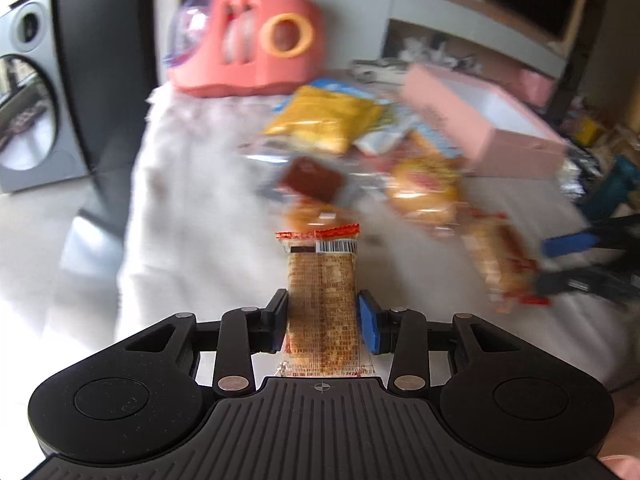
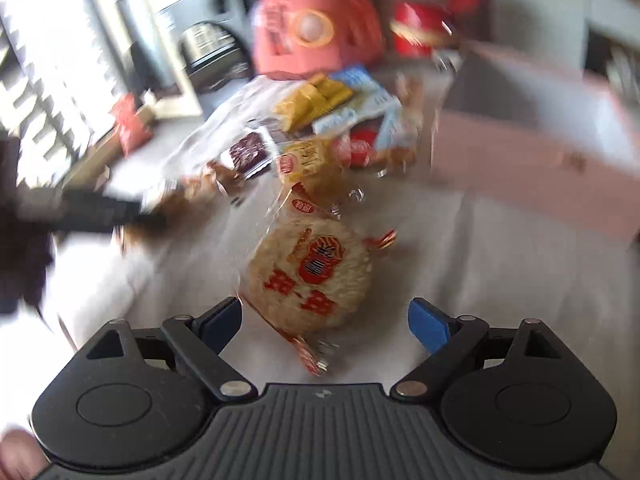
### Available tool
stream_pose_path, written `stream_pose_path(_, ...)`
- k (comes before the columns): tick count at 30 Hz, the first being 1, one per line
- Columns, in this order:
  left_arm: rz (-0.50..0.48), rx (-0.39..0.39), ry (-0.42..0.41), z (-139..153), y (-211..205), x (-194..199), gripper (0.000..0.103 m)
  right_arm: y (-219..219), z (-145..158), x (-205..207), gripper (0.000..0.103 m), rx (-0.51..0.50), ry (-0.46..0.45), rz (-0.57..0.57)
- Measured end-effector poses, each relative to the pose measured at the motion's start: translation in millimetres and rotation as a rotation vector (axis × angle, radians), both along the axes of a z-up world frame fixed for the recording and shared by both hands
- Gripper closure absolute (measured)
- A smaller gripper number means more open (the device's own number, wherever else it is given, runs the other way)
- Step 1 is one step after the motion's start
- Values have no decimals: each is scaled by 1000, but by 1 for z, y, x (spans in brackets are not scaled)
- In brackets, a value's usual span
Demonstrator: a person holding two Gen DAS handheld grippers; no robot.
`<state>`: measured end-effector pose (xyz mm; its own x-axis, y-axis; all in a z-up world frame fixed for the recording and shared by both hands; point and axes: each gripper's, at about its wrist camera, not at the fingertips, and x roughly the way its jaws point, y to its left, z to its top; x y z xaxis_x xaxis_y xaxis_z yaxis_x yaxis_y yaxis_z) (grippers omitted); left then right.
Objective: Organize snacks
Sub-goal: 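Carry both packets over the pink box and open both grippers to drop them inside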
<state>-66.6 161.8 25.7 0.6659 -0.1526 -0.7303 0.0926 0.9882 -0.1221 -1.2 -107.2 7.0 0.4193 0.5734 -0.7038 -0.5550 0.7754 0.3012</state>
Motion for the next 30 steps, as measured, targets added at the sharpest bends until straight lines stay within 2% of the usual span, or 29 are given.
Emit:
stream_pose_path(3,-3,-13,-29,2,-18,-5,62,20,-3,8,12,29,39,-47)
stream_pose_path(7,10,-3,-29,3,-33,-8,62,59,-6,12,12,-93,-23,-49)
stream_pose_path(9,-20,-12,-18,3,-40,-10,62,63,-9,10,17,-141,-66,-39)
stream_pose_path(12,-70,-33,-9,7,-52,-14,62,44,-7,-3,20,-157,-105,27)
stream_pose_path(14,-108,-82,-13,14,-60,-16,62,21,1,-10,20,-145,-116,48)
stream_pose_path(16,-158,-171,-34,34,-70,-12,62,-7,12,-15,20,-135,-141,36)
stream_pose_path(18,-205,-204,-112,66,-83,-1,62,-39,37,-19,20,-125,-227,-23)
stream_pose_path(20,-234,-191,-214,100,-100,21,62,-67,75,-18,20,-106,-362,-114)
stream_pose_path(22,-241,-178,-303,121,-117,55,62,-87,114,-7,20,-76,-480,-204)
stream_pose_path(24,-241,-183,-317,124,-135,103,62,-100,145,15,20,-40,-546,-269)
stream_pose_path(27,-183,-224,-209,95,-152,187,62,-106,164,74,20,-20,-492,-319)
stream_pose_path(30,-187,-205,-121,61,-172,240,62,-102,150,135,20,-42,-371,-337)
